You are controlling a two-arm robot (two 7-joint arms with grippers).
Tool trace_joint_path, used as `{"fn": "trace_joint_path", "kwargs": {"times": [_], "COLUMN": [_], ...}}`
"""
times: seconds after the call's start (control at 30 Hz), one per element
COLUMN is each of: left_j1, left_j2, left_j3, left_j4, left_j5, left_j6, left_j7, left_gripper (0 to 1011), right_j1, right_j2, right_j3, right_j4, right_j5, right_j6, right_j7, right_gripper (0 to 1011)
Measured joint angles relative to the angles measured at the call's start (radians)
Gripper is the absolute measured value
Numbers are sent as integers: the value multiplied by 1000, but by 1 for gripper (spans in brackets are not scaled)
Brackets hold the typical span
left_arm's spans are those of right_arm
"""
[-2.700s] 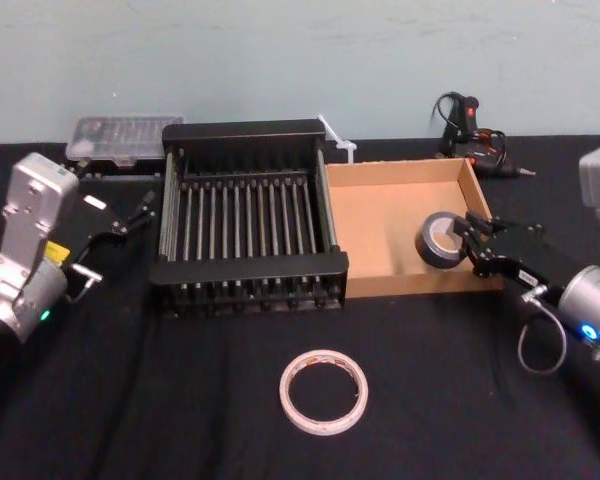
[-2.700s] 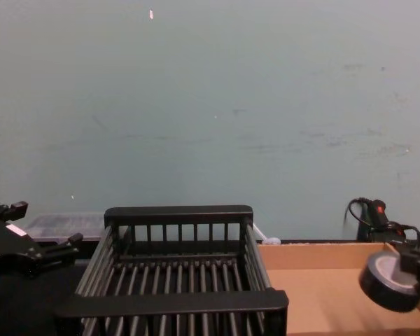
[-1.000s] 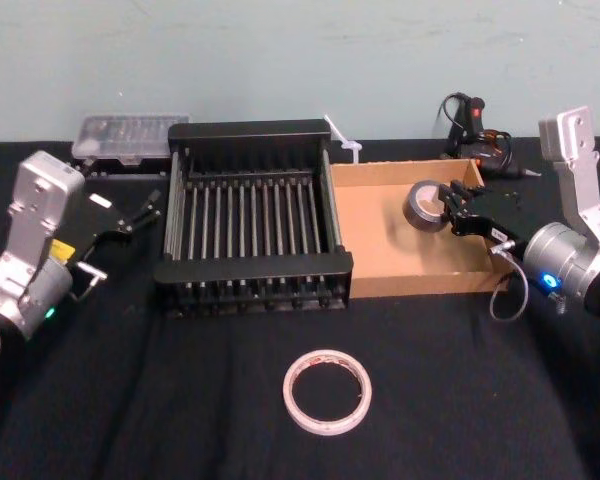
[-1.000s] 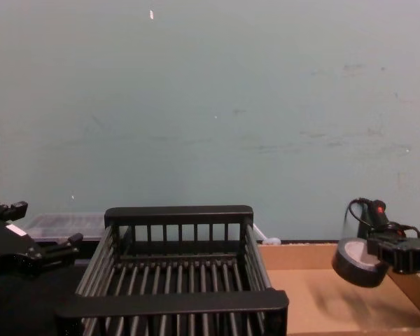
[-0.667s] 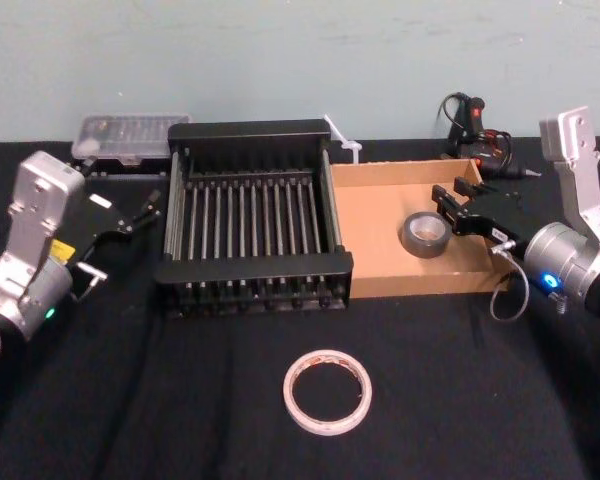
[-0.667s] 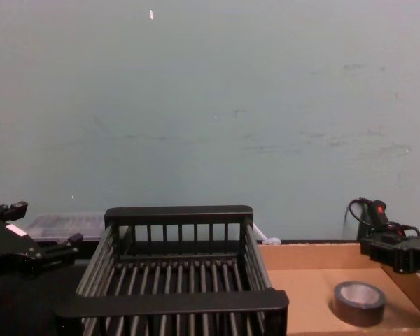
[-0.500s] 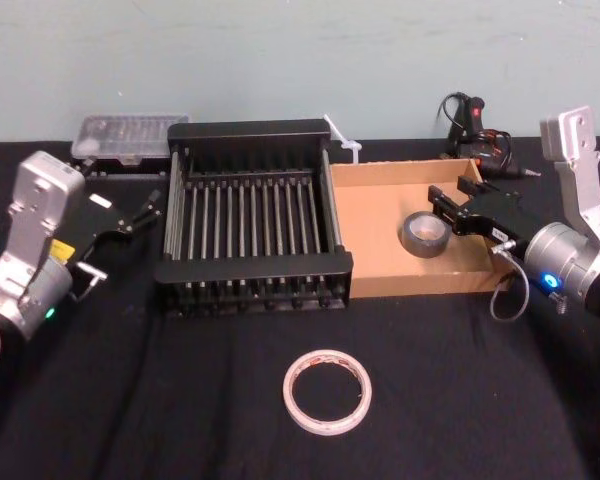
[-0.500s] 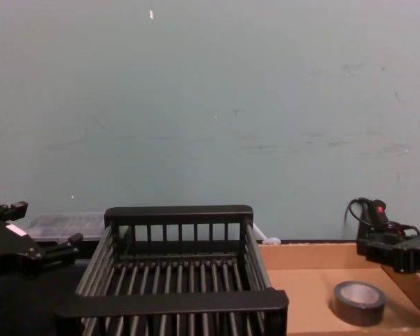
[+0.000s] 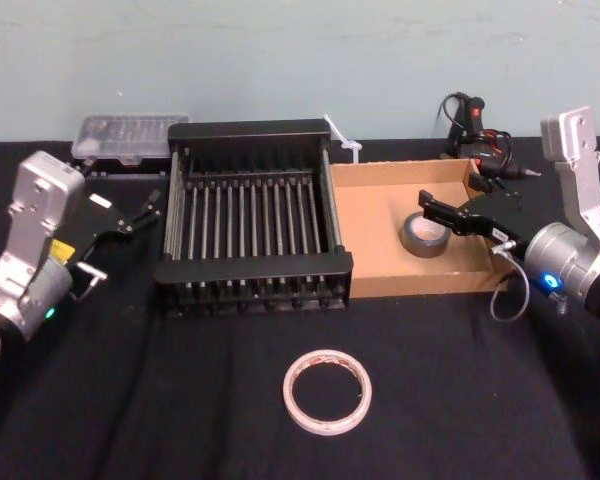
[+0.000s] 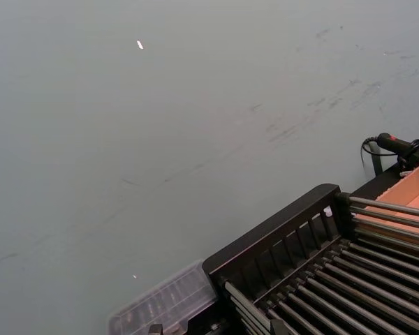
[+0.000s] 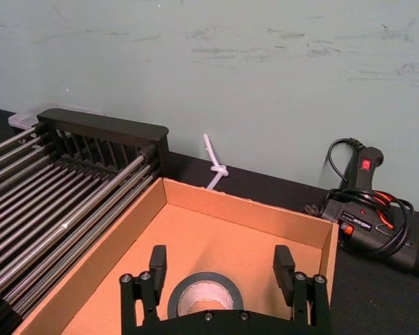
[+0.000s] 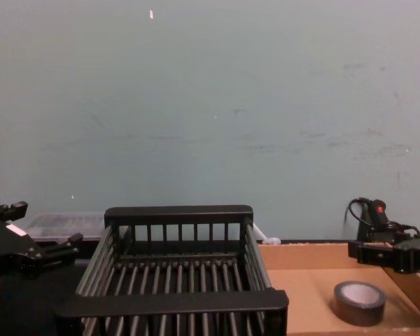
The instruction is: Pick up the white tape and place it into the black box , Pick up the silver tape and place it into the brown box.
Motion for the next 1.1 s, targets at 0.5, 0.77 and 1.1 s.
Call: {"fn": "trace_joint_path", "kwargs": {"times": [0.5,0.77,1.1], "left_j1": [0,0,0], "left_j2": [0,0,0], "left_j3": [0,0,0], "left_j4": [0,0,0], "left_j5": [0,0,0], "left_j6": [0,0,0], "left_j7": [0,0,0], "left_gripper": [1001,1001,1001], "right_j1": [-2,-22,-86], "right_j2": [0,2,38], "right_j3": [2,20,24], "right_j4": [-3,-25,-116], "right_j5": [0,16,31], "right_j6": [1,11,21], "right_j7": [0,5,22], "right_gripper": [1002,1002,1002]}}
